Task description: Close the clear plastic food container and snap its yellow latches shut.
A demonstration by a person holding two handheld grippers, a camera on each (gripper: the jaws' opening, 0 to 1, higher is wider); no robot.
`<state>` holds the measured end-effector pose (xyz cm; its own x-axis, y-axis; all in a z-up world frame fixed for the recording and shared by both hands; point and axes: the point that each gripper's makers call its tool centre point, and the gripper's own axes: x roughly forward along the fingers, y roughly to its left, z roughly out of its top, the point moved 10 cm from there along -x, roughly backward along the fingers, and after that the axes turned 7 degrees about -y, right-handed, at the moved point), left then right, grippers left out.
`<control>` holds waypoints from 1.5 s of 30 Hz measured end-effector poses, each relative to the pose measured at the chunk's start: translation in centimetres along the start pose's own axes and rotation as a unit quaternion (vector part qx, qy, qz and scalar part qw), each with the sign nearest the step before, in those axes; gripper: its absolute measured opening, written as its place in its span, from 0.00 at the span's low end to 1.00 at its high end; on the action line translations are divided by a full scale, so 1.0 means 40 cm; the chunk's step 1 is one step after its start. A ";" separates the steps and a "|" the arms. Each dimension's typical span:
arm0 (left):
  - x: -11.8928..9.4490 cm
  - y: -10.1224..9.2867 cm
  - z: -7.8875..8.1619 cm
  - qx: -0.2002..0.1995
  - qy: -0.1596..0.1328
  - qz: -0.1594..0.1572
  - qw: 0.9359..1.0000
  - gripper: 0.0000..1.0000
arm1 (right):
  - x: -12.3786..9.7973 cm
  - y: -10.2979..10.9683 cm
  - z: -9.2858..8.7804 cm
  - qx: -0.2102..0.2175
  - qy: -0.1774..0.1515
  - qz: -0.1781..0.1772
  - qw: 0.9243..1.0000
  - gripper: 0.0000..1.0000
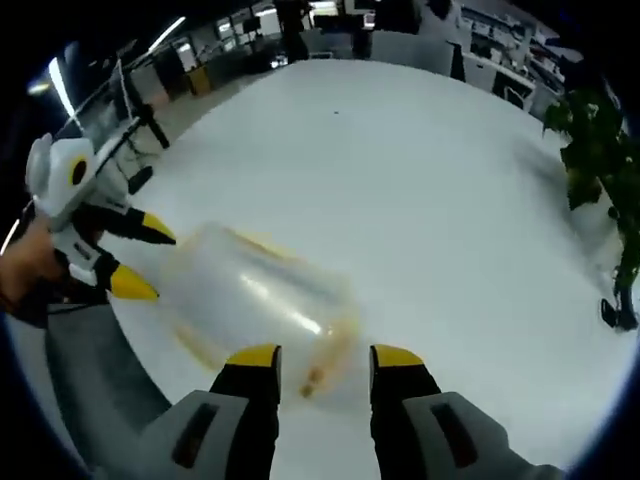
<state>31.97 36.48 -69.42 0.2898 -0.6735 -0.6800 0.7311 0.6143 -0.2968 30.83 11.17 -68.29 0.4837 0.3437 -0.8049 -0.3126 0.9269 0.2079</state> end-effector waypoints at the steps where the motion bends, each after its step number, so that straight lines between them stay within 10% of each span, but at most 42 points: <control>1: 0.003 -0.002 0.000 -0.001 0.000 -0.002 1.000 0.40 | 0.006 -0.001 -0.004 0.009 0.009 0.003 1.000 0.34; 7: 0.017 -0.009 -0.003 -0.047 0.011 -0.012 0.999 0.35 | 0.017 -0.003 -0.001 0.045 0.008 0.022 0.999 0.34; 45: 0.019 0.008 0.015 -0.034 0.045 -0.043 0.998 0.32 | 0.018 0.014 0.014 0.049 0.028 0.008 0.998 0.25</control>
<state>32.80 35.93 -69.64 0.1703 -0.6870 -0.7064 0.7061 0.5851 -0.3988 31.48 12.04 -68.44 0.4326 0.3528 -0.8297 -0.2375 0.9324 0.2726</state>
